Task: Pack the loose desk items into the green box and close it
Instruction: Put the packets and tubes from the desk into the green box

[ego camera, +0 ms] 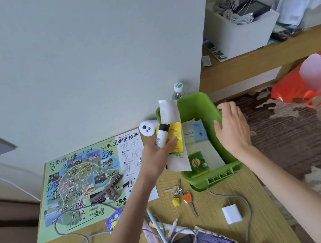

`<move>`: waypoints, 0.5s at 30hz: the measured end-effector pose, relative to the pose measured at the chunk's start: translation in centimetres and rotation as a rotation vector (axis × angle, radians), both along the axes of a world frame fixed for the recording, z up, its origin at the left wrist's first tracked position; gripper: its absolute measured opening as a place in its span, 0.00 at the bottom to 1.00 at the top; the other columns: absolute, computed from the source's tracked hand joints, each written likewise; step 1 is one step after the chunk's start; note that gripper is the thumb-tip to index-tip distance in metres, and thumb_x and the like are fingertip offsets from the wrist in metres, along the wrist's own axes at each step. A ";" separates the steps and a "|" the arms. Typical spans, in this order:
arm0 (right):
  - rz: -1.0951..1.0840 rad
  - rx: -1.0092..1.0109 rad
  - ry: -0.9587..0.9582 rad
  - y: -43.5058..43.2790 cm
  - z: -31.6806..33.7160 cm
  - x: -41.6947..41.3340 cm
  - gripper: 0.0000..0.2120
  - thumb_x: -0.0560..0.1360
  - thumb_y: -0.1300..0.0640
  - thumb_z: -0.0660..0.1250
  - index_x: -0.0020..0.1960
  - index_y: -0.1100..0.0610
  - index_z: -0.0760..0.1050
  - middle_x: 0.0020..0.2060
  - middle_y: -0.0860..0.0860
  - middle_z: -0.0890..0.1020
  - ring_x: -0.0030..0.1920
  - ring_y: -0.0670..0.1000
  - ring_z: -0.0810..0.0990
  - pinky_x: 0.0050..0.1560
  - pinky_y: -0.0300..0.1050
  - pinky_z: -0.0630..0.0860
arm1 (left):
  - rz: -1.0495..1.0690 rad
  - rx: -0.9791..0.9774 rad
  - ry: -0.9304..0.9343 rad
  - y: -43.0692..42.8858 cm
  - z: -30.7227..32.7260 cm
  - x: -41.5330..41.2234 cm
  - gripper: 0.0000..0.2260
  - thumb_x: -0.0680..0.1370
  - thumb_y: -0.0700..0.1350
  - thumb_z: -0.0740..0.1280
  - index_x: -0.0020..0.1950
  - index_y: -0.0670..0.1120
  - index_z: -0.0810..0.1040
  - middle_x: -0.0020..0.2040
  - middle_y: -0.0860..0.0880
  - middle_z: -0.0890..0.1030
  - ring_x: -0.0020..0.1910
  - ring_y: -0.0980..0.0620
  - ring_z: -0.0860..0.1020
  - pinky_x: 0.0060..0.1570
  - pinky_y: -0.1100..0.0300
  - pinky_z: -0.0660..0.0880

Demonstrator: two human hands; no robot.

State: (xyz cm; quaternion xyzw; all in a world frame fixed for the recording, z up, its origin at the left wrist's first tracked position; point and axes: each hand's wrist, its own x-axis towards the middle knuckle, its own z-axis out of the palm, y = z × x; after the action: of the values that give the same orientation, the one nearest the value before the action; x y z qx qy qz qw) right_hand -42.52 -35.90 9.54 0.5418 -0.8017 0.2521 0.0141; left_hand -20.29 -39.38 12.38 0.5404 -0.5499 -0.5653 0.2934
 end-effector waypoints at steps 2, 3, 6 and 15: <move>-0.002 0.068 -0.154 1.6 -0.9 -0.9 0.15 0.76 0.59 0.68 0.60 0.61 0.69 0.52 0.56 0.78 0.48 0.56 0.80 0.40 0.50 0.77 | -0.033 -0.012 -0.073 0.1 0.0 -1.9 0.09 0.76 0.48 0.71 0.52 0.45 0.78 0.45 0.47 0.84 0.43 0.48 0.82 0.44 0.53 0.79; 0.017 0.110 -0.199 2.3 -1.5 -1.3 0.14 0.77 0.58 0.67 0.60 0.61 0.68 0.49 0.55 0.79 0.43 0.56 0.80 0.35 0.48 0.74 | -0.049 -0.011 -0.119 0.2 -0.2 -3.0 0.09 0.76 0.49 0.70 0.50 0.44 0.77 0.45 0.45 0.83 0.41 0.47 0.81 0.43 0.51 0.78; 0.034 0.187 -0.259 3.8 -3.1 -1.8 0.11 0.81 0.57 0.61 0.60 0.61 0.68 0.41 0.53 0.76 0.37 0.56 0.77 0.31 0.46 0.67 | -0.083 -0.005 -0.217 0.8 -1.4 -6.4 0.10 0.77 0.51 0.69 0.50 0.47 0.73 0.44 0.47 0.80 0.38 0.49 0.77 0.40 0.52 0.76; -0.026 0.170 -0.319 3.9 -4.4 -1.9 0.16 0.82 0.54 0.59 0.67 0.61 0.68 0.57 0.56 0.79 0.56 0.59 0.79 0.41 0.46 0.70 | -0.367 0.084 -0.694 1.9 -4.9 -11.5 0.12 0.80 0.51 0.62 0.51 0.41 0.72 0.49 0.42 0.79 0.48 0.41 0.82 0.43 0.52 0.78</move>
State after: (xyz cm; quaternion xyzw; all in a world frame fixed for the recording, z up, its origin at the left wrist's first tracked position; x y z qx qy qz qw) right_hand -44.44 -32.01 5.13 0.4837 -0.8192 0.2658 -0.1556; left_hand -31.80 -37.49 7.45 0.6036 -0.6801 -0.4143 -0.0383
